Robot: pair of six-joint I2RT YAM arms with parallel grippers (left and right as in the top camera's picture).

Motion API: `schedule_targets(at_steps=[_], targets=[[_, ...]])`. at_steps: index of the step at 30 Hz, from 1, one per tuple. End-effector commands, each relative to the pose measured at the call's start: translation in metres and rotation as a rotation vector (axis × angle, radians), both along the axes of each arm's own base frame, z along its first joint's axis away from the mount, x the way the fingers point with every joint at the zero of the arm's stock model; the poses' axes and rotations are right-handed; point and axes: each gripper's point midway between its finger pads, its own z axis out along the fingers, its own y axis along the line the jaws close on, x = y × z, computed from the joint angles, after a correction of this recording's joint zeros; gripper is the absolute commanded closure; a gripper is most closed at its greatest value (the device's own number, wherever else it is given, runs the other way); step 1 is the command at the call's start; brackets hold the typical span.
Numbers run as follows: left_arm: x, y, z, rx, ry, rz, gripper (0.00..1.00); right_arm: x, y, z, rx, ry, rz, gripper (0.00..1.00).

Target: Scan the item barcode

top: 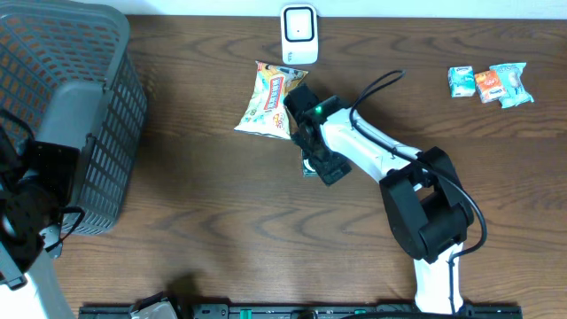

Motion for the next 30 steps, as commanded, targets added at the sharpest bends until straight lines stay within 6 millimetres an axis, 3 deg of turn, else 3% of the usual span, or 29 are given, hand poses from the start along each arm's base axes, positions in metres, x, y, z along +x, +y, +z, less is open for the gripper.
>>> schedule_targets(at_steps=[1, 4, 11, 19, 24, 27, 30], targets=[[-0.01, -0.002, -0.004, -0.01, 0.039, 0.014, 0.02, -0.01, -0.002, -0.01, -0.009, 0.027, -0.031, 0.02], [-0.01, -0.002, -0.004, -0.01, 0.039, 0.014, 0.02, -0.013, -0.004, -0.011, -0.018, 0.042, 0.014, 0.16], [-0.01, -0.002, -0.004, -0.01, 0.039, 0.014, 0.03, -0.003, -0.01, -0.007, -0.024, 0.031, 0.165, 0.27], [-0.01, -0.002, -0.004, -0.01, 0.039, 0.014, 0.02, 0.029, -0.02, 0.006, -0.027, -0.027, 0.44, 0.3], [-0.01, -0.002, -0.004, -0.01, 0.039, 0.014, 0.02, 0.053, -0.021, 0.018, -0.057, -0.092, 0.752, 0.3], [-0.01, -0.002, -0.003, -0.01, 0.038, 0.014, 0.03, 0.046, -0.013, 0.018, 0.002, -0.071, 0.781, 0.29], [-0.01, -0.002, -0.004, -0.01, 0.039, 0.014, 0.02, 0.029, 0.012, 0.019, 0.175, -0.043, 0.807, 0.2]])
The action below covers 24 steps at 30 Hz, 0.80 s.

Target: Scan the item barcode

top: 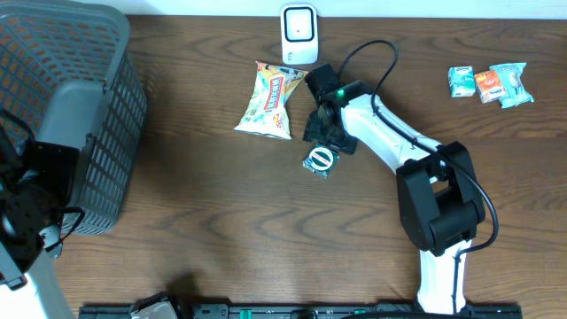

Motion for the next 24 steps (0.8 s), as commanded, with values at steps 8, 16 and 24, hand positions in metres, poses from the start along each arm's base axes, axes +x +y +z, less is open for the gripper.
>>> schedule_targets(at_steps=[8, 16, 24], targets=[[-0.01, -0.002, -0.004, -0.01, 0.039, 0.014, 0.02, -0.028, 0.007, -0.006, -0.029, 0.082, 0.112, 0.29], [-0.01, -0.002, -0.004, -0.01, 0.039, 0.014, 0.03, -0.026, -0.021, -0.006, -0.185, 0.05, 0.029, 0.26], [-0.01, -0.002, -0.004, -0.01, 0.039, 0.014, 0.02, -0.042, 0.004, -0.003, -0.009, 0.15, 0.016, 0.18]])
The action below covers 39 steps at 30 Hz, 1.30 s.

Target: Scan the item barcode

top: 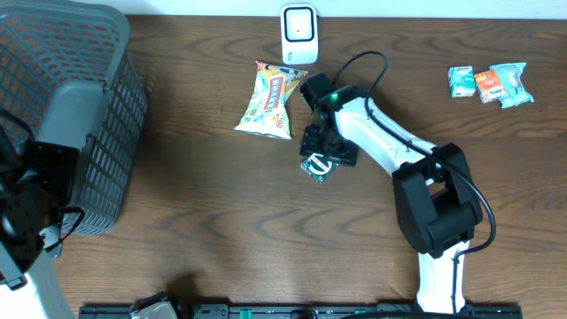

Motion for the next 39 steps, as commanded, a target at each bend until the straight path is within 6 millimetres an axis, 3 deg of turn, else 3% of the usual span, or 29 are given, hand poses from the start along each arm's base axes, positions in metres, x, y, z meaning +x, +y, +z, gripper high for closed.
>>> schedule_targets(at_steps=[1, 8, 16, 19, 22, 26, 31, 39], targets=[[-0.01, -0.002, -0.004, -0.01, 0.039, 0.014, 0.03, -0.007, 0.005, 0.001, 0.029, 0.029, -0.015, 0.01], [-0.01, -0.002, -0.004, -0.01, 0.039, 0.014, 0.02, -0.023, 0.008, -0.008, 0.006, 0.063, -0.057, 0.01], [-0.01, -0.002, -0.003, -0.01, 0.038, 0.014, 0.02, -0.03, -0.003, -0.022, -0.042, 0.063, -0.181, 0.02], [-0.01, -0.002, -0.004, -0.01, 0.039, 0.014, 0.02, -0.02, -0.002, -0.024, -0.039, 0.017, -0.176, 0.15], [-0.01, -0.002, -0.004, -0.01, 0.039, 0.014, 0.03, -0.014, -0.007, -0.024, -0.065, -0.016, -0.177, 0.21], [-0.01, -0.002, -0.004, -0.01, 0.039, 0.014, 0.02, -0.015, -0.005, -0.024, -0.057, -0.009, -0.177, 0.21], [-0.01, -0.002, -0.004, -0.01, 0.039, 0.014, 0.02, -0.022, 0.003, -0.024, -0.011, 0.031, -0.174, 0.34], [-0.01, -0.002, -0.004, -0.01, 0.039, 0.014, 0.02, -0.024, 0.006, -0.024, 0.002, 0.042, -0.174, 0.4]])
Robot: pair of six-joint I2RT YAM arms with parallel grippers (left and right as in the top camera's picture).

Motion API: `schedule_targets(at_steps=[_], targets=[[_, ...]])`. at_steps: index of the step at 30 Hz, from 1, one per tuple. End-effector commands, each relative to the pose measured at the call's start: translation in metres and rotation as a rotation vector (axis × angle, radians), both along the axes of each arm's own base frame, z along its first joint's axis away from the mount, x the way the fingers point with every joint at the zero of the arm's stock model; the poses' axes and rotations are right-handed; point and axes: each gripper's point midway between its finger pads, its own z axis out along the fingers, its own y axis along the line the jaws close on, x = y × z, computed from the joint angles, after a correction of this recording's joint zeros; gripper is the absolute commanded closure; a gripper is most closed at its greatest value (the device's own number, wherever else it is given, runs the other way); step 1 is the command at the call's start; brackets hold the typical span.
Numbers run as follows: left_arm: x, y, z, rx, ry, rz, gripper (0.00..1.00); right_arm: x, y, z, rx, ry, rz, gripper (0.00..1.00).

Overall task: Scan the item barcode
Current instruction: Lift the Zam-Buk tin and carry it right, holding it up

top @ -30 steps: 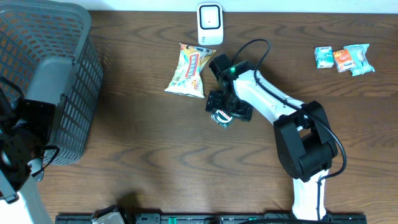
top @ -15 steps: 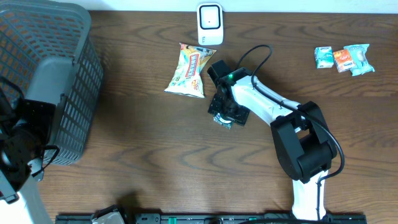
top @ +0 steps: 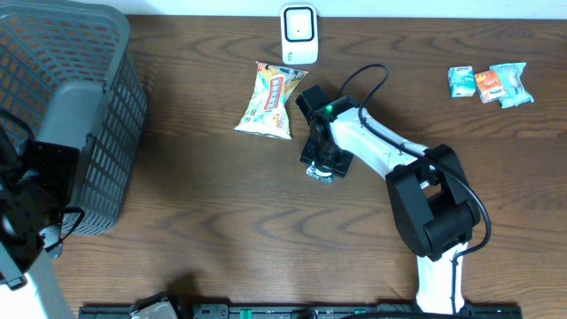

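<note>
My right arm reaches in from the front edge, and its gripper (top: 321, 165) is down over a small dark packet (top: 315, 174). Only a sliver of the packet shows at the gripper's lower left. The wrist hides the fingers, so I cannot tell how they stand. The white barcode scanner (top: 299, 23) stands at the back edge, well beyond the gripper. A yellow snack bag (top: 268, 99) lies just left of the wrist. My left arm (top: 35, 190) sits at the far left beside the basket, with its fingers out of view.
A large grey mesh basket (top: 84, 53) fills the back left corner. Three small colourful packets (top: 488, 83) lie at the back right. The right arm's cable (top: 359, 75) loops up behind the wrist.
My right gripper has shifted slightly toward the front and now covers nearly all of the dark packet, which showed more fully below it before. The left arm has not moved.
First my right gripper lay over the dark packet, just right of the snack bag. Then it had moved back toward the scanner, leaving the packet alone on the table. After that it was back at the packet, and now it sits right over it.
</note>
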Motion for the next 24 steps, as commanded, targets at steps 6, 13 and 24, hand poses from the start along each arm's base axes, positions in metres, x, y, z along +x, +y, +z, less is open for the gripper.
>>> schedule_targets(at_steps=[6, 13, 24], targets=[[-0.01, -0.002, -0.004, -0.01, 0.039, 0.015, 0.02, -0.014, -0.001, -0.002, 0.015, 0.062, -0.011, 0.39], [-0.01, -0.002, -0.004, -0.01, 0.039, 0.014, 0.02, -0.013, 0.017, 0.021, 0.256, 0.113, 0.034, 0.39], [-0.01, -0.002, -0.004, -0.01, 0.039, 0.014, 0.02, 0.003, 0.062, 0.1, 0.995, 0.194, 0.077, 0.4]])
